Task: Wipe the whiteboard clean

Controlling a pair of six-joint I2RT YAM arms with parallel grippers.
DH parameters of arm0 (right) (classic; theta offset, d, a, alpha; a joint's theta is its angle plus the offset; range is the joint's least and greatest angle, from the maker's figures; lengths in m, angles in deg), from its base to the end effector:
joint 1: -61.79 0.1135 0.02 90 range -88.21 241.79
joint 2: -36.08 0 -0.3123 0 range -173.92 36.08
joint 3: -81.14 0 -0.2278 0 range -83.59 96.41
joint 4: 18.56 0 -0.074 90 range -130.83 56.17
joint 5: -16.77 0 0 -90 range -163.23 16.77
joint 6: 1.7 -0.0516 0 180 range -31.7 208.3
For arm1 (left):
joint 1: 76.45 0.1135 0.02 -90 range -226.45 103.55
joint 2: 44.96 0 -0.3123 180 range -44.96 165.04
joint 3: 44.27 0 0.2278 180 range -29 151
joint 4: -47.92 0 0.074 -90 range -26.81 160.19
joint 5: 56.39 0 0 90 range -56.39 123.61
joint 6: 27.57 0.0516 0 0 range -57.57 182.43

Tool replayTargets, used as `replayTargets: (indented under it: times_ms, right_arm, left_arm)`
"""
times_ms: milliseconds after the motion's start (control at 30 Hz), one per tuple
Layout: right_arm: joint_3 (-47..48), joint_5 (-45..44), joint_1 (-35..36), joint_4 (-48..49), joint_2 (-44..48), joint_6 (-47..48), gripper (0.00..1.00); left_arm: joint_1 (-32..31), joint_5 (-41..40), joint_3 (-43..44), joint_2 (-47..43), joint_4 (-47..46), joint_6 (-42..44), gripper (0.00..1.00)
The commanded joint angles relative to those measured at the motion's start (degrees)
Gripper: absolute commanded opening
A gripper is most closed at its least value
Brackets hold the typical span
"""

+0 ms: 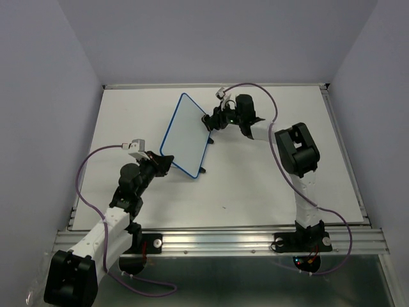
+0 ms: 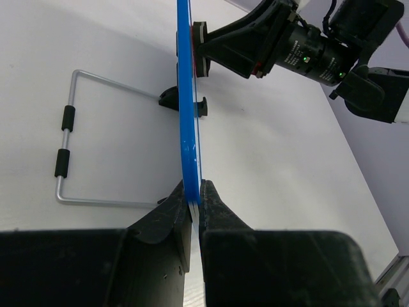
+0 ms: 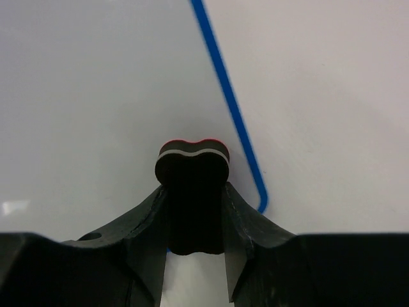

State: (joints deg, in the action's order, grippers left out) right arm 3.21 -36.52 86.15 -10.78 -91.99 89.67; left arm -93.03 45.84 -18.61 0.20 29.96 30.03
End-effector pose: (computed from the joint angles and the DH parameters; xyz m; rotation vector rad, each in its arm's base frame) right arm 0.4673 0.2454 0.2234 -0.8514 1.7177 0.8749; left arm 0.1300 -0.0501 0.2556 -0.0567 1.6600 -0.8277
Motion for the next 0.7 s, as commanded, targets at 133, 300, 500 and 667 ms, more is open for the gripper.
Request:
replayTargets:
  times_ms: [133, 300, 500, 667]
  right_arm:
    - [4.5, -8.2, -3.0, 2.0, -4.4, -3.9, 0.01]
    - [5.7, -10.3, -4.1, 2.0, -5.0, -4.9, 0.01]
    - [4.6, -12.3, -4.1, 2.4, -2.2, -4.5, 0.01]
    - [3.0, -14.6, -4.1, 2.8, 1.2, -4.8, 0.01]
  left_arm:
    - [-1.0, 2.7, 0.2, 0.7, 5.5, 2.5, 0.0]
    - [-1.0, 2.3, 0.2, 0.4, 5.7, 2.4, 0.0]
    - [-1.0, 1.9, 0.4, -0.5, 6.4, 2.4, 0.0]
    - [-1.0, 0.5, 1.3, -0.9, 8.2, 2.2, 0.13]
